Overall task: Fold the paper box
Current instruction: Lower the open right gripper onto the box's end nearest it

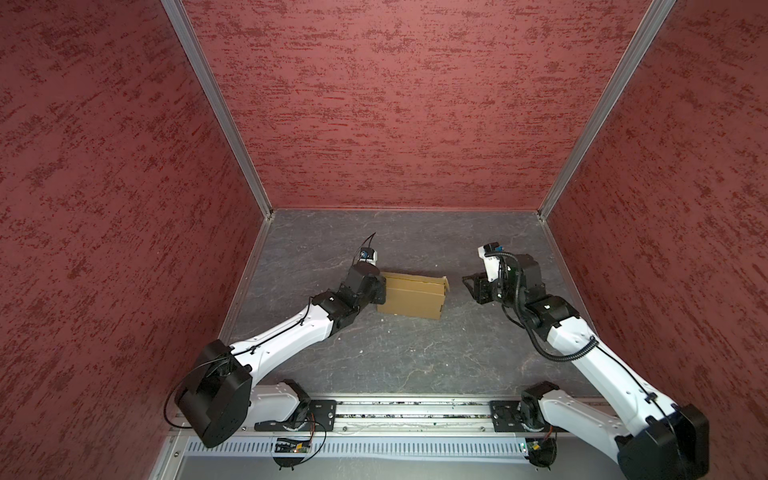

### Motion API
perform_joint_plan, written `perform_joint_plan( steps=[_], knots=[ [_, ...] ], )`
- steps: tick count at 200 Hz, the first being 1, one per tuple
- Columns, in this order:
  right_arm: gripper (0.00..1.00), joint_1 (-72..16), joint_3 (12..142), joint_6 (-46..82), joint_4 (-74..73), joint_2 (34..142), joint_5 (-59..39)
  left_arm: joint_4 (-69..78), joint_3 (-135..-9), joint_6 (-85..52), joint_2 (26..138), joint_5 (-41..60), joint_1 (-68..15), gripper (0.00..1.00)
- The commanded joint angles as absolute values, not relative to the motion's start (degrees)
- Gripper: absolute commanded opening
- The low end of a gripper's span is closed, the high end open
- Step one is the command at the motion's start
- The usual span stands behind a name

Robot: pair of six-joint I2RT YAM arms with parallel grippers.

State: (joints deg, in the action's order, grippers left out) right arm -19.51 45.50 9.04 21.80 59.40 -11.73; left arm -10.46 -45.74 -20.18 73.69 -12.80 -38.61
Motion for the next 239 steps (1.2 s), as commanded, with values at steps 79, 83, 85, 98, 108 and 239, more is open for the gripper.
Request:
perform_joint_plan(
  steps=[79,83,85,98,108,239],
  knots=[
    [0.4,-21.04,48.85,10.7,23.46,66.52,-15.41,-15.03,-43.02,-21.17,74.79,-12.57,-39.71,0.0],
    [0.4,-21.28,49.01,10.66,23.51,66.88,-15.56,-15.08,-43.0,-21.18,74.81,-12.61,-39.72,0.0],
    [0.4,-21.38,49.19,10.57,23.54,67.04,-15.6,-15.0,-43.01,-21.25,74.75,-12.6,-39.7,0.0],
    [0.4,-22.29,49.77,10.13,23.55,67.87,-15.89,-14.92,-42.91,-21.27,74.69,-12.61,-39.66,0.0],
    [0.4,-22.87,50.2,9.93,23.64,68.11,-15.9,-14.77,-42.81,-21.27,74.69,-12.62,-39.72,0.0],
    [0.38,-25.53,51.35,8.84,24.17,69.43,-17.71,-13.98,-42.29,-21.54,75.05,-12.47,-40.11,0.0]
  ],
)
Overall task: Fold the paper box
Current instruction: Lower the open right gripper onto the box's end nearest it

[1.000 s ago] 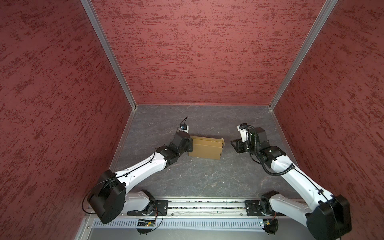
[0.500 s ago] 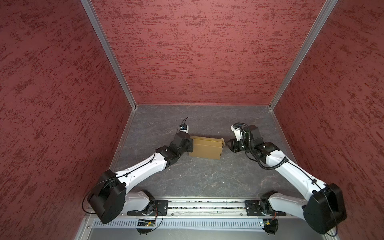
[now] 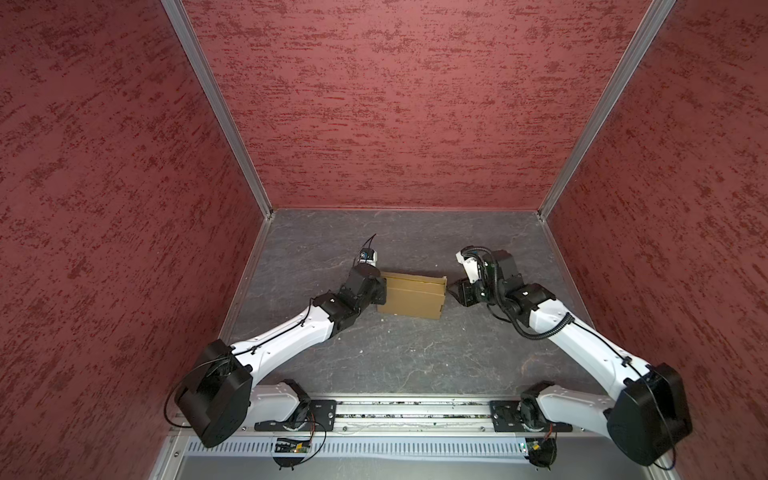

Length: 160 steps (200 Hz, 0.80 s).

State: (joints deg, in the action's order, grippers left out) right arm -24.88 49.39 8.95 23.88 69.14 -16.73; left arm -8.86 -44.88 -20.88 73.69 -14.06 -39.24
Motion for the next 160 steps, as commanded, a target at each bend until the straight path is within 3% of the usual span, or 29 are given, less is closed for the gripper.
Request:
perform_joint_plan(
  steps=[1,160],
  knots=[
    [0.38,-25.55,51.29,8.81,24.17,69.43,-17.69,-14.02,-42.28,-21.54,75.05,-12.47,-40.14,0.0],
    [0.33,-25.64,44.5,9.75,19.37,66.73,-17.17,-11.99,-40.34,-21.36,76.71,-14.18,-40.93,0.0]
  ],
)
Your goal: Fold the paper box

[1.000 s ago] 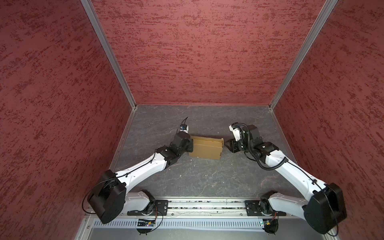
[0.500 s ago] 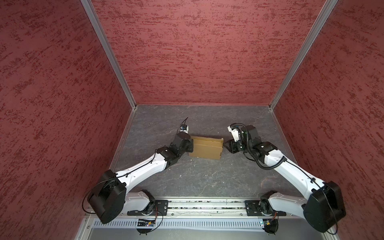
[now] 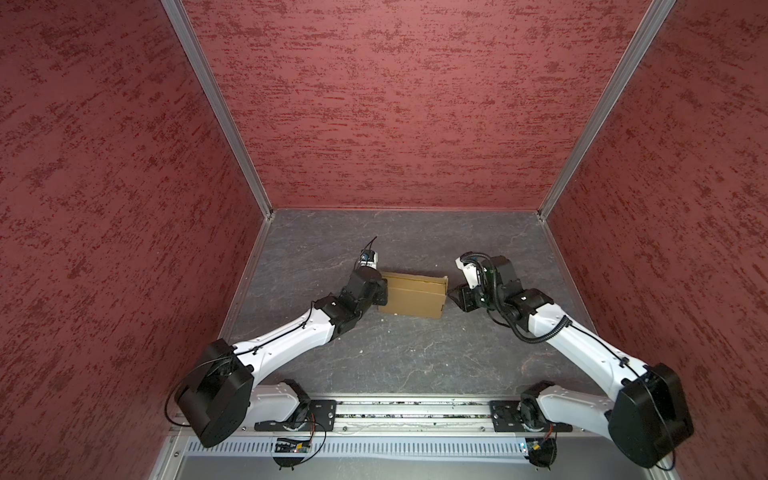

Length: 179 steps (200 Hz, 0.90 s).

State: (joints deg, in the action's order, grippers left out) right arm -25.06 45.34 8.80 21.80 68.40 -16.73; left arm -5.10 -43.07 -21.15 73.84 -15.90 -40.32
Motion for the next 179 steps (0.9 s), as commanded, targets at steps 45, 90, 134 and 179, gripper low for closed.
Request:
perform_joint_plan(
  steps=[45,90,134,179],
  knots=[
    [0.34,-25.49,45.65,10.44,19.88,63.96,-19.26,-11.95,-40.08,-21.45,76.42,-14.78,-40.96,0.0],
    [0.39,-24.81,49.47,12.86,23.23,62.05,-22.81,-11.78,-39.57,-21.45,76.07,-15.03,-40.91,0.0],
    [0.4,-24.21,55.29,24.42,28.16,65.16,-19.77,-11.29,-39.29,-21.36,75.68,-15.11,-40.96,0.0],
    [0.36,-24.17,54.49,35.68,23.85,68.76,-18.65,-10.57,-38.93,-21.2,75.6,-15.03,-40.96,0.0]
  ],
)
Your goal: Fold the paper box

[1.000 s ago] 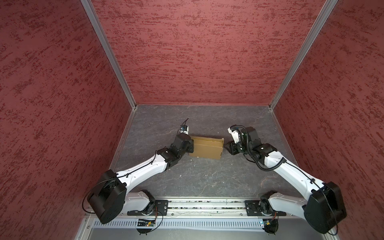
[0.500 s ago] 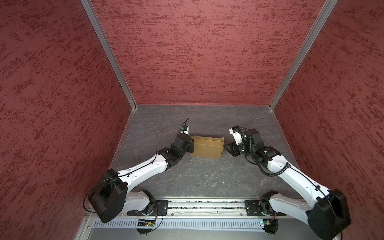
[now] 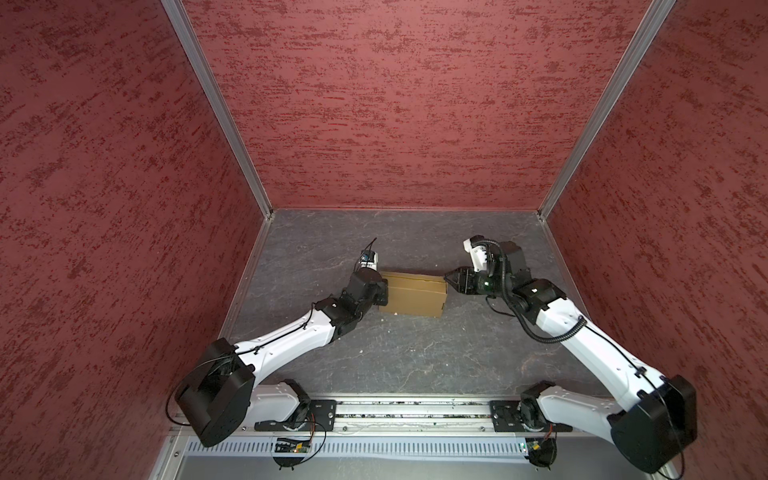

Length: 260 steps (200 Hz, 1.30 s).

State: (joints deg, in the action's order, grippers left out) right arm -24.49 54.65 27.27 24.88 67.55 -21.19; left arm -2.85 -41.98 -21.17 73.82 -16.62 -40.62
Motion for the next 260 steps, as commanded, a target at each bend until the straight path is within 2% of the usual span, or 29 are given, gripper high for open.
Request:
perform_joint_plan(
  steps=[1,78,260],
  knots=[
    [0.36,-24.17,54.45,35.77,23.83,68.79,-18.64,-10.56,-38.89,-21.19,75.64,-15.03,-40.91,0.0],
    [0.36,-24.17,52.58,42.83,18.81,70.17,-17.36,-10.11,-37.79,-21.56,74.88,-15.28,-40.96,0.0],
    [0.32,-25.61,51.7,46.94,14.81,72.95,-18.59,-8.53,-38.16,-21.79,77.09,-15.11,-41.43,0.0]
  ],
)
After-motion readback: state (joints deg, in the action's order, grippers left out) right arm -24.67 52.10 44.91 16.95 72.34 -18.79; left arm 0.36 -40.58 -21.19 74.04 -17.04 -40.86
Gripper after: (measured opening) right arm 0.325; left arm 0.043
